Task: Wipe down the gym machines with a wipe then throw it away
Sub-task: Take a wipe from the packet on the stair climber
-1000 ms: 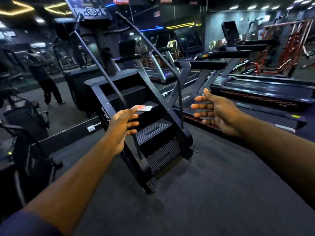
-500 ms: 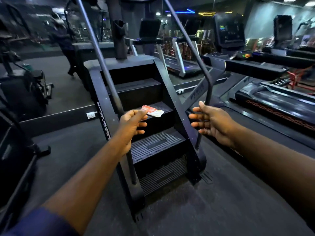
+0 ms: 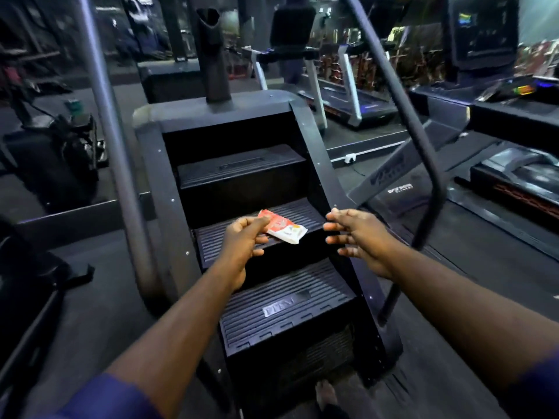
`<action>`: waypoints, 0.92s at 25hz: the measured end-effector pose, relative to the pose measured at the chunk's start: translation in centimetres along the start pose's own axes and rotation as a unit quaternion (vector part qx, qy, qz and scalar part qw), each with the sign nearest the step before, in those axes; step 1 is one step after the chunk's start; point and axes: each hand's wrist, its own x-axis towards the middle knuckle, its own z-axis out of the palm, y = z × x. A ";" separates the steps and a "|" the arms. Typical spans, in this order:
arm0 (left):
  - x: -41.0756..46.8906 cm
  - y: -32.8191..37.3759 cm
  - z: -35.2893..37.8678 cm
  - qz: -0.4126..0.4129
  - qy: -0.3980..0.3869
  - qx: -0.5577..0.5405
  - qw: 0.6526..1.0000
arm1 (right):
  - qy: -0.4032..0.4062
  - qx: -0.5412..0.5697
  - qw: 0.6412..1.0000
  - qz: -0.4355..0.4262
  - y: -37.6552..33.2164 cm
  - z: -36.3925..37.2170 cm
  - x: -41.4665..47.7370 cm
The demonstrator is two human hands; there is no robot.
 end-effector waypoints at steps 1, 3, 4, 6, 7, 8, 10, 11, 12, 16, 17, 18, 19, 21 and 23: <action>2.7 -1.2 0.7 -0.011 0.014 -0.002 1.000 | -0.013 -0.009 1.000 0.003 0.6 -0.1 3.6; 8.9 -3.2 2.2 -0.043 0.058 0.012 0.997 | -0.030 -0.025 0.999 0.027 2.1 -0.4 11.9; 11.7 -4.0 2.9 -0.063 0.084 0.027 0.994 | -0.030 -0.031 0.998 0.050 3.0 -0.4 15.9; 16.7 -5.7 4.2 -0.082 0.106 0.066 0.989 | -0.029 -0.064 0.994 0.083 5.3 -0.7 23.1; 18.9 -6.9 4.7 -0.094 0.113 0.097 0.984 | -0.038 -0.090 0.990 0.097 6.8 -0.5 26.3; 20.7 -7.8 5.0 -0.099 0.121 0.125 0.980 | -0.041 -0.123 0.986 0.102 8.3 -0.4 28.8; 24.5 -9.8 5.7 -0.106 0.125 0.177 0.970 | -0.048 -0.208 0.973 0.090 11.2 0.4 33.6; 26.1 -11.1 6.0 -0.113 0.124 0.209 0.963 | -0.050 -0.256 0.962 0.076 12.6 1.0 35.2; 27.5 -12.2 6.2 -0.119 0.120 0.246 0.954 | -0.048 -0.303 0.950 0.060 13.9 1.6 36.6; 32.8 -17.0 6.9 -0.089 0.079 0.364 0.924 | -0.039 -0.390 0.920 0.017 19.0 3.5 40.9; 33.7 -18.1 6.8 -0.078 0.065 0.383 0.918 | -0.026 -0.407 0.913 0.006 19.8 3.9 41.8; 34.8 -19.2 6.8 -0.069 0.048 0.405 0.910 | -0.012 -0.422 0.906 -0.008 20.6 4.3 42.8; 35.7 -20.2 6.8 -0.057 0.031 0.431 0.900 | -0.007 -0.435 0.900 -0.024 21.0 4.7 43.5; 37.3 -21.8 7.0 -0.035 0.010 0.478 0.877 | -0.022 -0.448 0.893 -0.043 21.7 5.4 44.6; 38.2 -22.8 7.1 -0.003 0.023 0.495 0.869 | -0.034 -0.452 0.891 -0.040 21.8 6.0 45.2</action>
